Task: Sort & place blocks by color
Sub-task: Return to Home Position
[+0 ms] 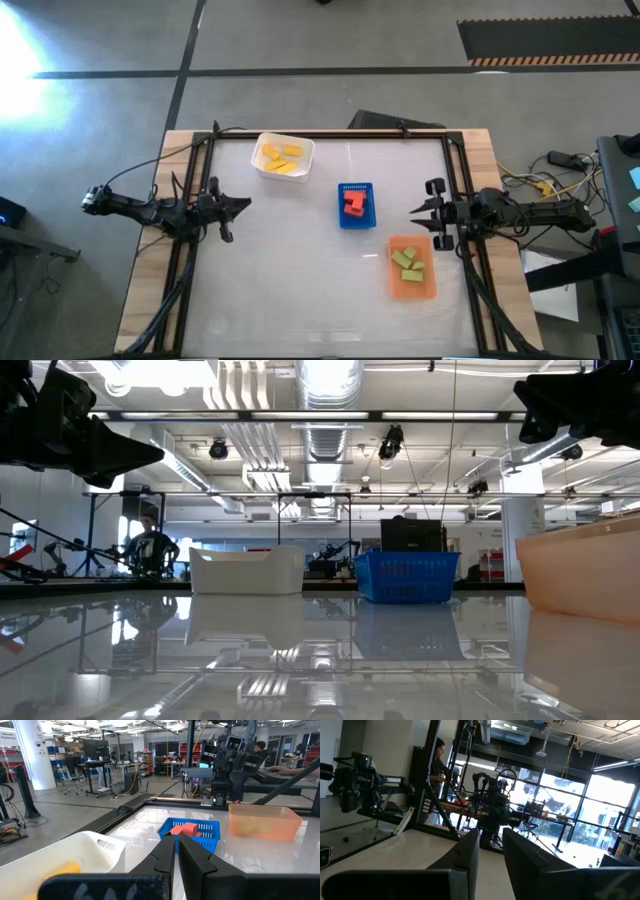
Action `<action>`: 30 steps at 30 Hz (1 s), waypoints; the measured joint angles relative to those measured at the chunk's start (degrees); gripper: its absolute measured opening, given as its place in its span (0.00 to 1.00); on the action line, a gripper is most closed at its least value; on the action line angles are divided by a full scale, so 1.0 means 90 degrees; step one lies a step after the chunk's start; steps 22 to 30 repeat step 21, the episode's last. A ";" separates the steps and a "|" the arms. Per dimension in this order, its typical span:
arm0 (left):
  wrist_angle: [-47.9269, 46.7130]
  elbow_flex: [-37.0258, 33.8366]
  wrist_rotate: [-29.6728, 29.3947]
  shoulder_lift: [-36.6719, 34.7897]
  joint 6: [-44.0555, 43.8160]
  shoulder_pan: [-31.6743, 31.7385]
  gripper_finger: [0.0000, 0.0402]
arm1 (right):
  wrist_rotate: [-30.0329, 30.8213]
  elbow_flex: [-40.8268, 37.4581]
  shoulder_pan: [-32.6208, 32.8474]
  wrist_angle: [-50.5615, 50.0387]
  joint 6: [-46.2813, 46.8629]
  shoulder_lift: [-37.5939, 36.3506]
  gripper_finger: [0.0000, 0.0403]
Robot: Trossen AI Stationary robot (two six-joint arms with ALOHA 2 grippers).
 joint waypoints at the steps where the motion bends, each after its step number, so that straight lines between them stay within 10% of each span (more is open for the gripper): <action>1: 0.0000 0.0000 0.0000 0.0000 0.0000 0.0000 0.02 | 0.0000 0.0000 0.0000 0.0002 0.0000 0.0000 0.19; 30: 0.0000 0.0000 0.0000 0.0000 -0.0001 0.0001 0.02 | 0.0000 0.0000 0.0000 0.0001 0.0000 0.0002 0.21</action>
